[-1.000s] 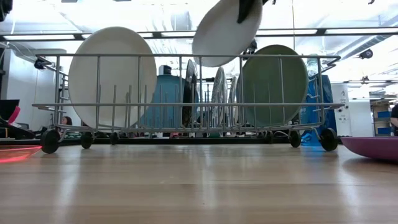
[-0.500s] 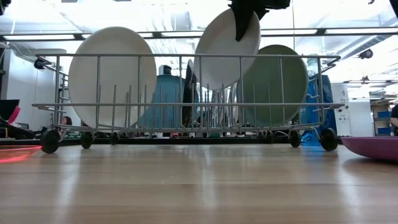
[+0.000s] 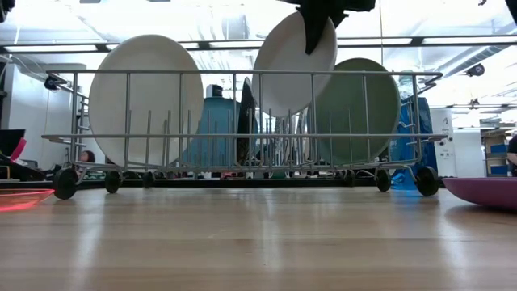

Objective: Sort dishes
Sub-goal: Put the white plate in the dish rack

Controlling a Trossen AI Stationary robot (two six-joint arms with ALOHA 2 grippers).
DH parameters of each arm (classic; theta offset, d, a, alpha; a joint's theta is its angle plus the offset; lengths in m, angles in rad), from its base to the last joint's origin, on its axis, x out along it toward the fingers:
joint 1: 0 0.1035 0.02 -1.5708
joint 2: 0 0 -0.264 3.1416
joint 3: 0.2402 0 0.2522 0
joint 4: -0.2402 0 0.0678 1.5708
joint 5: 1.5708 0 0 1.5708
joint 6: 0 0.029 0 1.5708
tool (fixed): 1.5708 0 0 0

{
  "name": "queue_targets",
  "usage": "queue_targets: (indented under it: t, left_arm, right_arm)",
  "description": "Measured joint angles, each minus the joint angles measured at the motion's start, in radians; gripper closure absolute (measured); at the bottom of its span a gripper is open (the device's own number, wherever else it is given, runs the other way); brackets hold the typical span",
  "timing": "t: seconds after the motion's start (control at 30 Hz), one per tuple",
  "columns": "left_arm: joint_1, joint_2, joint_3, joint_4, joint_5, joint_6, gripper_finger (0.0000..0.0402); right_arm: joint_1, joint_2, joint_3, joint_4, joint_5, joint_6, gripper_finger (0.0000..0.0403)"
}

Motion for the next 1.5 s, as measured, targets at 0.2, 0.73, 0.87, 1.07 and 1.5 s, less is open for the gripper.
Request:
queue_targets:
  t: [0.2, 0.73, 0.87, 1.07, 1.5]
  left_arm:
    - [0.0, 0.001, 0.0, 0.0, 0.0, 0.0, 0.0196]
    - [0.0, 0.001, 0.0, 0.0, 0.0, -0.001, 0.0196]
    - [0.0, 0.001, 0.0, 0.0, 0.0, -0.001, 0.0196]
    - [0.0, 0.001, 0.0, 0.0, 0.0, -0.001, 0.0196]
    - [0.0, 0.001, 0.0, 0.0, 0.0, -0.001, 0.0196]
  right_arm:
    - [0.0, 0.023, -0.001, -0.002, 0.018, -0.013, 0.0375]
    - [0.0, 0.046, -0.004, -0.001, 0.022, -0.007, 0.0375]
    - [0.001, 0.062, -0.009, 0.003, 0.021, -0.004, 0.037]
    - [0.001, 0.084, -0.01, 0.004, 0.005, -0.004, 0.034]
    - [0.001, 0.085, -0.01, 0.008, -0.003, -0.013, 0.0339]
